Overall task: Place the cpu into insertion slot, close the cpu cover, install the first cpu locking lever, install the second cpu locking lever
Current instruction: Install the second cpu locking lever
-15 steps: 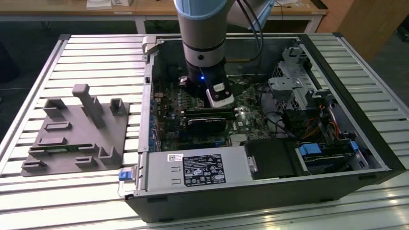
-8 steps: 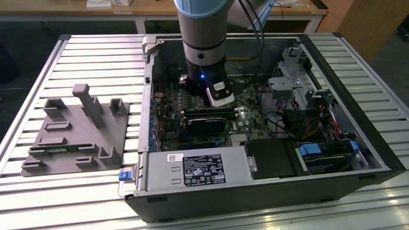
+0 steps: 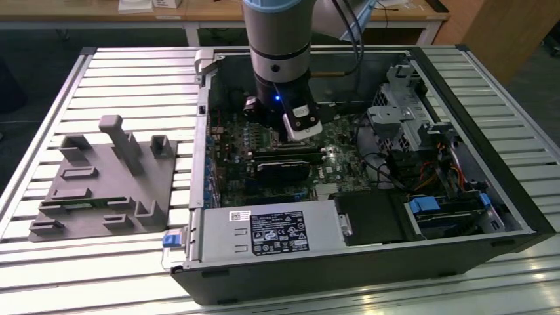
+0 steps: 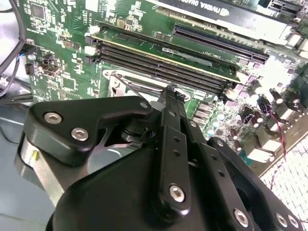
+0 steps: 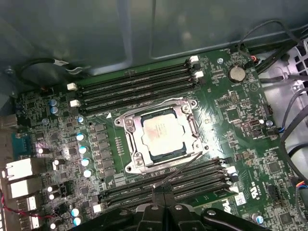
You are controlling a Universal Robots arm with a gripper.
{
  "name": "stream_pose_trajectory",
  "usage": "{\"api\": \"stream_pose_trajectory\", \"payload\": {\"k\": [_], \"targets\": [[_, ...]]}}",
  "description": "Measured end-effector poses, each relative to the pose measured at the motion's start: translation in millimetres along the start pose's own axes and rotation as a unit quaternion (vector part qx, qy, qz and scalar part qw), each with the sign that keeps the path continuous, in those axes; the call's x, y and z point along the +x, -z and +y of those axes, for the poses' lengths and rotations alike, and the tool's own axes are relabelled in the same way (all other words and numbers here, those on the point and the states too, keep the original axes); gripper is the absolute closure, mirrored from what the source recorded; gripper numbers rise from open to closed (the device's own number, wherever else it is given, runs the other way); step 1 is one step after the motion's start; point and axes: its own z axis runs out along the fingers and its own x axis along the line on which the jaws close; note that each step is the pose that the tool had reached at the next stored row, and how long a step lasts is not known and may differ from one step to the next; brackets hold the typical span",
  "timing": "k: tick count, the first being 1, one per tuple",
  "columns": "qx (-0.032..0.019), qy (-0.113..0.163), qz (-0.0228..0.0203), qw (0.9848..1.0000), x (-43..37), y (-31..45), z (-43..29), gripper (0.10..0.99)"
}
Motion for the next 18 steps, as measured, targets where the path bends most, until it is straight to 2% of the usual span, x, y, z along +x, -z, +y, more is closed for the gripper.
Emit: {"api": "stream_pose_trajectory", "payload": {"k": [10,11,13,14,15,18], "targets": [[0.0007,0.000,-0.0009,1.0000,-1.3,1.4,-4.7,0.980],[-0.0025,0.000,-0.0001,1.0000,-1.4,1.4,-4.7,0.980],[-0.0135,-0.001,0.0029,0.9999,-1.4,1.4,-4.7,0.980],[-0.0172,-0.002,0.0039,0.9998,-1.4,1.4,-4.7,0.980],[-0.0194,-0.002,0.0046,0.9998,-1.4,1.4,-4.7,0.980],[-0.0198,0.001,0.0059,0.9998,-1.3,-0.2,-5.0,0.980]]}}
